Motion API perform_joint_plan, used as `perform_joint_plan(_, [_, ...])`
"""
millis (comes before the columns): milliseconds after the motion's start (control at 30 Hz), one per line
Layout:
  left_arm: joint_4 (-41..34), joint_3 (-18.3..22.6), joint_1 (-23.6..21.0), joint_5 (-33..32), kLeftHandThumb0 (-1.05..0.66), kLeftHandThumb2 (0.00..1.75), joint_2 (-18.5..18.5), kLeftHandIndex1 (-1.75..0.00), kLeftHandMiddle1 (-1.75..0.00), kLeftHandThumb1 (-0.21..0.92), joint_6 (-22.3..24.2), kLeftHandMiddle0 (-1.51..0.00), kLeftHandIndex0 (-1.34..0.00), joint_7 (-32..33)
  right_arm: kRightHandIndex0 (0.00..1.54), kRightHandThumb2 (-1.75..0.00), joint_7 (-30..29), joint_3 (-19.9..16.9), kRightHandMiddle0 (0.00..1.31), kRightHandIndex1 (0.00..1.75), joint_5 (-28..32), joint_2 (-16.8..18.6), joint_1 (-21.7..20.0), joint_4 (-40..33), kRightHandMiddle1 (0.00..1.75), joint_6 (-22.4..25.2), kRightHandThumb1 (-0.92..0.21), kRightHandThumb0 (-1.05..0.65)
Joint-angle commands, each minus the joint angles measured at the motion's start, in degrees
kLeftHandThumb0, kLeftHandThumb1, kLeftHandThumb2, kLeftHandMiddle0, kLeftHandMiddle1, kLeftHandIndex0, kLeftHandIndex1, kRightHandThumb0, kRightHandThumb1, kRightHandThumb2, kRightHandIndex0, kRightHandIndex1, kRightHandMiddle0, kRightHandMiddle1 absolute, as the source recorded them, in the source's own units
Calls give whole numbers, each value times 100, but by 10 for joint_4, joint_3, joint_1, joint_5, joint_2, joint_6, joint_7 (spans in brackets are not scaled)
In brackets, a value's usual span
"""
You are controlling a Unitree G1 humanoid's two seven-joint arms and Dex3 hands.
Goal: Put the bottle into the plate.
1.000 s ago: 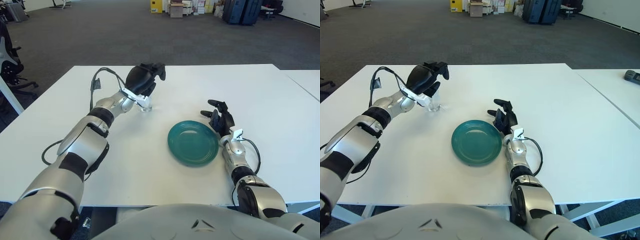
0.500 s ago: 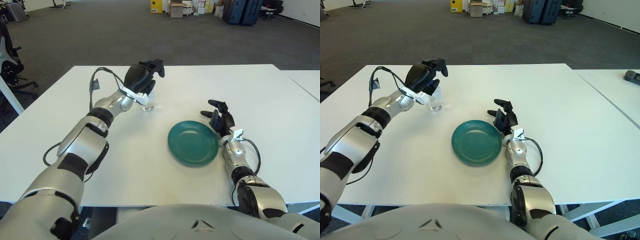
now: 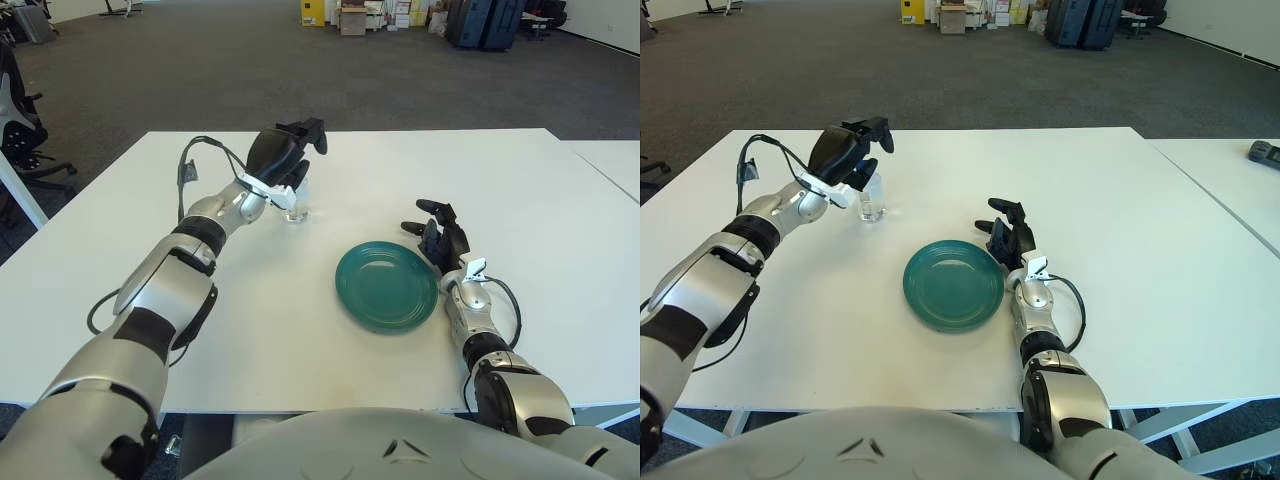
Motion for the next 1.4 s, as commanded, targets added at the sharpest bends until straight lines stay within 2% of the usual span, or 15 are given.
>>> perform_joint_plan(0, [0, 11, 0, -11, 0, 148, 0, -175, -171, 18, -3, -73, -49, -8, 53, -99, -4, 0, 0, 70, 6, 25, 61, 53, 103, 32, -92, -81])
perform_joint_plan(400, [2, 22, 0, -24, 0, 147, -6, -175, -171, 18, -9, -72, -48, -28, 55, -99, -2, 0, 0, 72, 6, 25, 61, 55, 104, 34, -92, -82])
perform_joint_plan(600, [11, 38, -1, -49, 0, 148, -11, -175, -170, 17, -1, -73, -49, -76, 55, -98, -1, -2, 0, 72, 7, 25, 60, 55, 104, 35, -92, -81])
perform_joint_plan(667, [21, 46, -5, -64, -1, 138, -12, -167, -173, 25, 7, -67, -48, -110, 55, -98, -2, -2, 0, 72, 8, 25, 60, 55, 104, 35, -92, -81])
perform_joint_plan(700, [23, 49, -7, -70, -13, 128, -12, -165, -173, 29, 10, -55, -38, -125, 55, -98, -2, -2, 0, 72, 8, 25, 60, 55, 104, 35, -92, -81])
perform_joint_plan(733, [24, 51, -7, -73, -32, 108, -12, -161, -174, 38, 12, -37, -24, -133, 55, -98, -2, -2, 0, 72, 8, 25, 60, 55, 104, 35, -92, -81])
perform_joint_plan(767, [24, 52, -7, -79, -38, 100, -10, -160, -174, 41, 19, -30, -19, -164, 55, -98, -3, -2, 0, 72, 7, 25, 61, 55, 104, 35, -92, -81])
perform_joint_plan(800, [23, 51, -7, -82, -55, 79, -8, -114, -123, 53, 26, -19, -12, -189, 55, -97, -4, -2, 0, 72, 7, 25, 61, 55, 104, 35, -92, -80])
perform_joint_plan(833, [22, 51, -6, -85, -72, 59, -6, -77, -80, 67, 31, -13, -8, -208, 54, -97, -4, -2, 0, 72, 6, 25, 61, 55, 104, 35, -92, -80])
perform_joint_plan(867, [19, 50, -5, -84, -83, 44, -4, -52, -52, 76, 37, -8, -5, -218, 54, -97, -4, -1, 0, 72, 6, 25, 61, 55, 104, 35, -92, -80])
perform_joint_plan(933, [13, 48, -2, -79, -93, 34, -1, -28, -26, 84, 49, -4, -3, -220, 54, -97, -4, -1, 0, 72, 6, 25, 60, 56, 104, 36, -92, -80])
perform_joint_plan(967, [10, 47, -1, -76, -98, 32, 0, -18, -17, 87, 56, -3, -2, -220, 54, -97, -4, -1, 0, 72, 6, 25, 60, 56, 104, 36, -92, -80])
perform_joint_plan(1067, [2, 40, 6, -61, -102, 32, 1, -6, -5, 90, 81, -1, 0, -202, 54, -96, -6, 0, 0, 72, 4, 24, 61, 55, 104, 35, -92, -80])
perform_joint_plan(1367, [-2, 31, 19, -42, -105, 44, -8, 0, 0, 92, 122, 0, 0, -157, 52, -97, -12, 3, 0, 72, -2, 22, 61, 55, 104, 38, -92, -81])
